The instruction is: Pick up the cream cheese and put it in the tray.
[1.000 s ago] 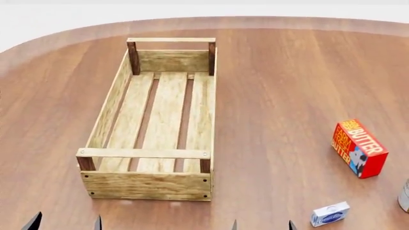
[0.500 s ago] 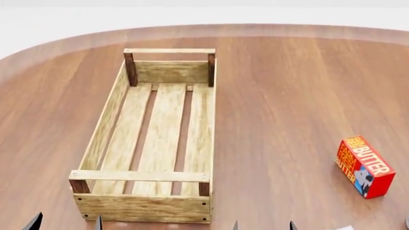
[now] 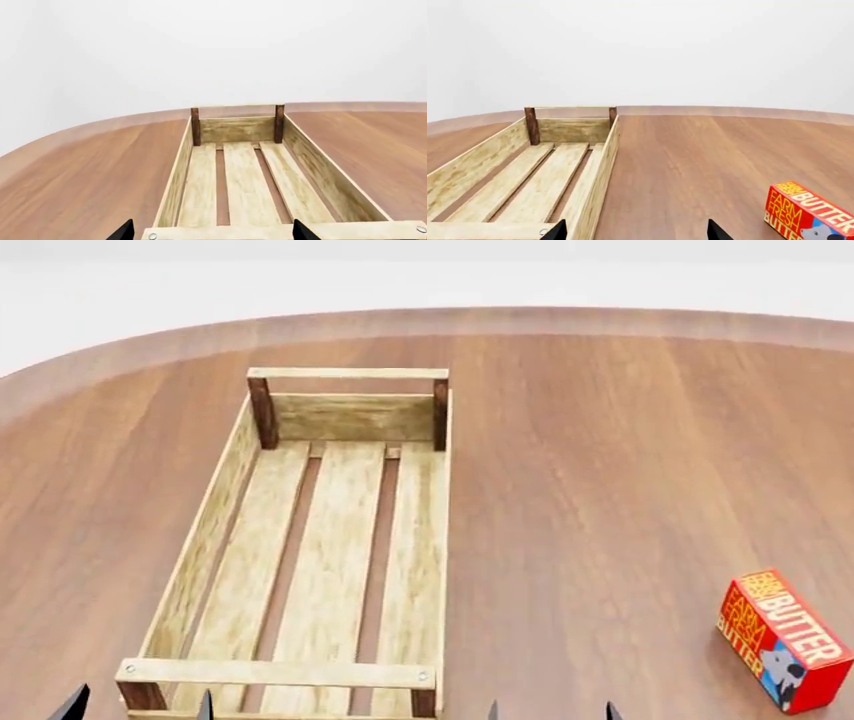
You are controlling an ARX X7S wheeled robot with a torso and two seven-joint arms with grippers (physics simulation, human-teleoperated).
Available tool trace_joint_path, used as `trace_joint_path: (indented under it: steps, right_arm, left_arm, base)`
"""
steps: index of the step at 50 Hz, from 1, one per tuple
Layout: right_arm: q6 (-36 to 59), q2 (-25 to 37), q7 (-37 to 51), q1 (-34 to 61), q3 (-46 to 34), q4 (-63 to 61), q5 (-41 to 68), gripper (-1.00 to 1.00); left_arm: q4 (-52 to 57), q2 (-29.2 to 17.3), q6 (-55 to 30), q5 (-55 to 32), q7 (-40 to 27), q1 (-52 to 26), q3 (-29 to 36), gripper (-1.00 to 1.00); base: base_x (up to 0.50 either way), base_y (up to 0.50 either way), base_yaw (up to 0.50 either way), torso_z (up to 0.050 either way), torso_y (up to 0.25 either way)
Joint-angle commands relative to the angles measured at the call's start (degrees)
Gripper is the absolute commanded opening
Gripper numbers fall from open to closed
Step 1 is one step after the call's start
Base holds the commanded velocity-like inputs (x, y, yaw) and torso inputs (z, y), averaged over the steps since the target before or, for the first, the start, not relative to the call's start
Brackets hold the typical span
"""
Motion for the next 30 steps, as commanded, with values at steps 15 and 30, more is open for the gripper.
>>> trace_joint_path:
  steps: [15,30]
  right_arm:
    - [-0.3,0.7,0.9,0.4,-1.1,0.6,0.6,1.0]
    - [-0.4,1.2,1.6,0.3,-1.6,0.5,0.9,1.0]
  left_arm:
    - [-0.1,-0.8,0.2,-1.0,-0.8,-0.1,0.9,1.0]
    - [-0.1,-1.2,0.3,-1.3,-1.3,-0.1,1.4,1.0]
  base:
    - [0.25,0.04,0.0,0.001,0.0]
    - [0.25,0.1,0.0,0.0,0.0]
